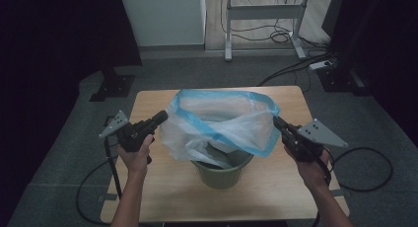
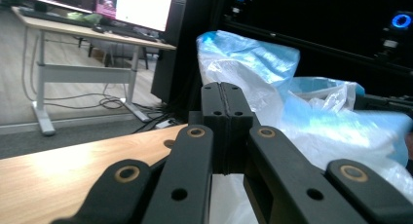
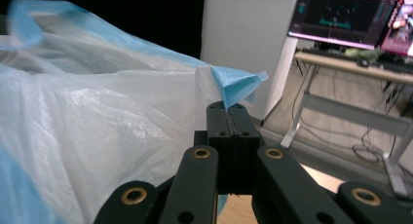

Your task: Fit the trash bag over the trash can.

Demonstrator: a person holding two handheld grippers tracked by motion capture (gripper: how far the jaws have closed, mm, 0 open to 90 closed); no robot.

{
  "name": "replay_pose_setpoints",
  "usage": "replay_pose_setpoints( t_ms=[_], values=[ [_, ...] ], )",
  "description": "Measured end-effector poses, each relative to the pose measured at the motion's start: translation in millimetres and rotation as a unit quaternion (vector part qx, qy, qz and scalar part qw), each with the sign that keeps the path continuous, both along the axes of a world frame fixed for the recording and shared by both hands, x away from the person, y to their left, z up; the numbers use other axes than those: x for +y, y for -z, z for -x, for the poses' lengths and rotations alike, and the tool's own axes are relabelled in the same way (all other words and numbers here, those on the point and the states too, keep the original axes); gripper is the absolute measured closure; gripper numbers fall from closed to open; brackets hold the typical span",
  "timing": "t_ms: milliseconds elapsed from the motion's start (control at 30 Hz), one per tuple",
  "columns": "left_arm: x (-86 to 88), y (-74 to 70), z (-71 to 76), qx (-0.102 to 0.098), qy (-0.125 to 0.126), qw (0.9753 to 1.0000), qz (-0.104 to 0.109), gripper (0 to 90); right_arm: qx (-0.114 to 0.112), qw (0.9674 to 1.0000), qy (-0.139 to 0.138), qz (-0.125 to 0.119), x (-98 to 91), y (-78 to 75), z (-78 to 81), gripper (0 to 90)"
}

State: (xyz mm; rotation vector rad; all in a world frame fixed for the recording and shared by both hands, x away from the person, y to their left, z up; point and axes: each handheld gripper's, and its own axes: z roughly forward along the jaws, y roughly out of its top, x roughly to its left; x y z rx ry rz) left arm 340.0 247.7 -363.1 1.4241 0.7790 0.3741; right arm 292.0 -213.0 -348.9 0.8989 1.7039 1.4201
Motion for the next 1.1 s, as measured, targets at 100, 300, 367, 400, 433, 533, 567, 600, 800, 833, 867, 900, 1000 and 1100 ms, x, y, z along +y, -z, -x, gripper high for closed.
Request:
replay_pose_setpoints(
  t_ms=[100,300,367,400,433,533,567,600,800,833,867,900,1000,1100],
  values=[
    [1.8,2.6,-10.2,0.012,-0.003,0.9999,0.004,89.6,0.020,0.9996,0.018,0.000,-4.4,4.8,-21.2,88.4],
    [3.9,21.8,-16.2,0.053,-0.002,0.9986,-0.002,89.6,0.093,0.9950,0.022,-0.029,-15.4,33.7,-50.3,87.3],
    [5.1,25.5,-15.7,0.059,-0.001,0.9983,-0.001,89.6,0.101,0.9941,0.022,-0.033,-16.9,38.7,-52.2,87.2],
    [6.5,29.7,-14.6,0.065,0.001,0.9979,0.000,89.6,0.108,0.9934,0.022,-0.033,-18.2,43.6,-53.7,87.2],
    [8.4,34.9,-12.7,0.074,0.002,0.9973,-0.002,89.6,0.127,0.9912,0.019,-0.034,-20.0,54.1,-56.3,87.0],
    [11.6,40.6,-6.9,0.077,0.005,0.9970,-0.002,89.6,0.141,0.9892,0.018,-0.037,-20.8,63.8,-56.6,86.9],
    [12.4,42.0,-3.6,0.076,0.006,0.9971,-0.002,89.6,0.146,0.9884,0.015,-0.039,-20.6,67.5,-55.4,86.9],
    [12.9,42.7,-1.7,0.075,0.007,0.9971,-0.001,89.6,0.150,0.9878,0.011,-0.041,-20.4,70.7,-53.4,87.0],
    [14.4,49.8,7.3,0.077,0.011,0.9969,-0.004,89.6,0.163,0.9858,-0.004,-0.042,-19.9,84.6,-43.9,86.0],
    [14.3,51.0,7.8,0.078,0.012,0.9969,-0.004,89.6,0.170,0.9844,-0.009,-0.046,-20.4,87.3,-43.5,85.8],
    [14.0,51.7,8.2,0.079,0.011,0.9968,-0.004,89.6,0.176,0.9831,-0.012,-0.051,-20.8,89.9,-43.3,85.5],
    [13.7,52.8,8.9,0.079,0.013,0.9968,-0.004,89.5,0.179,0.9824,-0.014,-0.052,-21.0,91.8,-42.9,85.4],
    [13.0,53.4,11.7,0.075,0.014,0.9971,-0.008,89.6,0.189,0.9804,-0.024,-0.050,-21.2,98.1,-39.5,84.7],
    [13.3,52.5,12.7,0.072,0.017,0.9973,-0.006,89.5,0.183,0.9819,-0.021,-0.043,-24.8,97.7,-34.1,75.6]
  ],
)
